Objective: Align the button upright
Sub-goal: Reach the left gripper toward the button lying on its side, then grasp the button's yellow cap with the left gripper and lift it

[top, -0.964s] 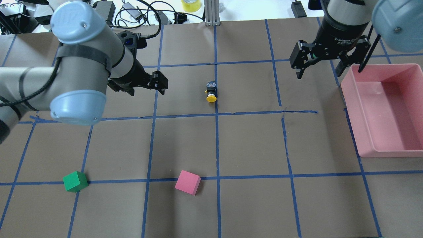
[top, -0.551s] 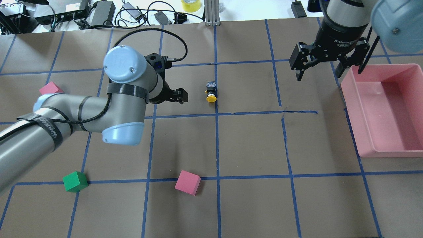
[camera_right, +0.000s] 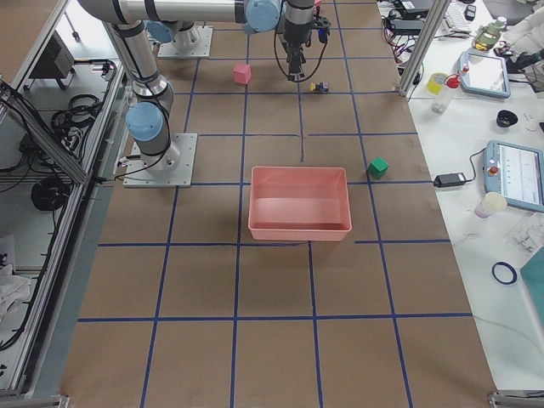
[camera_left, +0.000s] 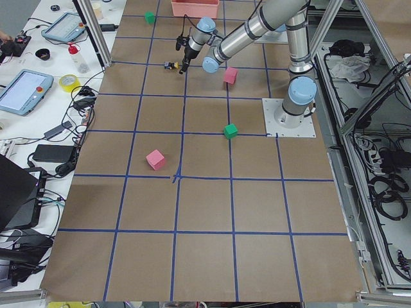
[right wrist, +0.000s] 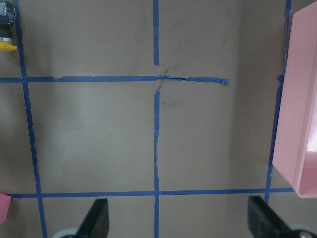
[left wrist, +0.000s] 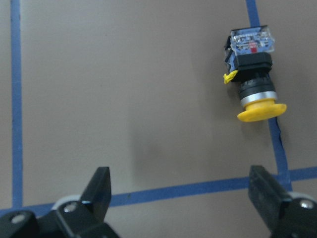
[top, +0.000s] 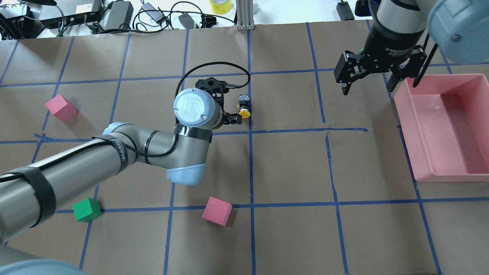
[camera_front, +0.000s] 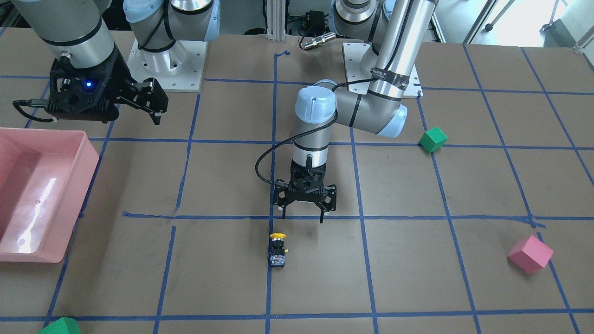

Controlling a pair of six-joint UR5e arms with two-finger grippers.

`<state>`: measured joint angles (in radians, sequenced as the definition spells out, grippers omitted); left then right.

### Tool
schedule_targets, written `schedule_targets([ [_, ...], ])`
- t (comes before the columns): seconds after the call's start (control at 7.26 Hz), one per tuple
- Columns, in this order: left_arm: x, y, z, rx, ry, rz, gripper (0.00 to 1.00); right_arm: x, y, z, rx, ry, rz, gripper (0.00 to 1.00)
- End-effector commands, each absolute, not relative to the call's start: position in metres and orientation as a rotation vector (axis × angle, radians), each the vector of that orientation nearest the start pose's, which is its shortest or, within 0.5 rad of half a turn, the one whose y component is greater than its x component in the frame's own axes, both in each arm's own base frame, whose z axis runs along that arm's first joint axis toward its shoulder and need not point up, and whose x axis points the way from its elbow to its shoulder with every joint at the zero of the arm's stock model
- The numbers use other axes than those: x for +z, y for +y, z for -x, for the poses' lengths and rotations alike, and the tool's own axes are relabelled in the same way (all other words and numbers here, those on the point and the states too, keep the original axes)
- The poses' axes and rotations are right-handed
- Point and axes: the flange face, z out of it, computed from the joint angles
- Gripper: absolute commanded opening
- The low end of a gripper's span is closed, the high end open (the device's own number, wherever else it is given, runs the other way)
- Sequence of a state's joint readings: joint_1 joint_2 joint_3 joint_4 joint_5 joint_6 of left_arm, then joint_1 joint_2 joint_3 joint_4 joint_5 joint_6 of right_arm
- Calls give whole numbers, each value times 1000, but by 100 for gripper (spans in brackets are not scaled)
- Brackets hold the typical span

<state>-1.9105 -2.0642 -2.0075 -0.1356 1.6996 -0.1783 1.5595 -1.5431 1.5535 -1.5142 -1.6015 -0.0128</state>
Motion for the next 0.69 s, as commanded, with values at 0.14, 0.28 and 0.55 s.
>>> schedule_targets([
  [0.14, 160, -492, 328, -1057, 3012, -203, 100, 476, -497, -125, 117, 3171, -1, 100],
  [0.28, 152, -492, 329, -1092, 3009, -201, 100, 476, -497, -124, 120, 3171, -8, 100],
  [0.55, 135, -492, 331, -1134, 3009, -203, 100, 473, -498, -124, 127, 3172, -10, 100],
])
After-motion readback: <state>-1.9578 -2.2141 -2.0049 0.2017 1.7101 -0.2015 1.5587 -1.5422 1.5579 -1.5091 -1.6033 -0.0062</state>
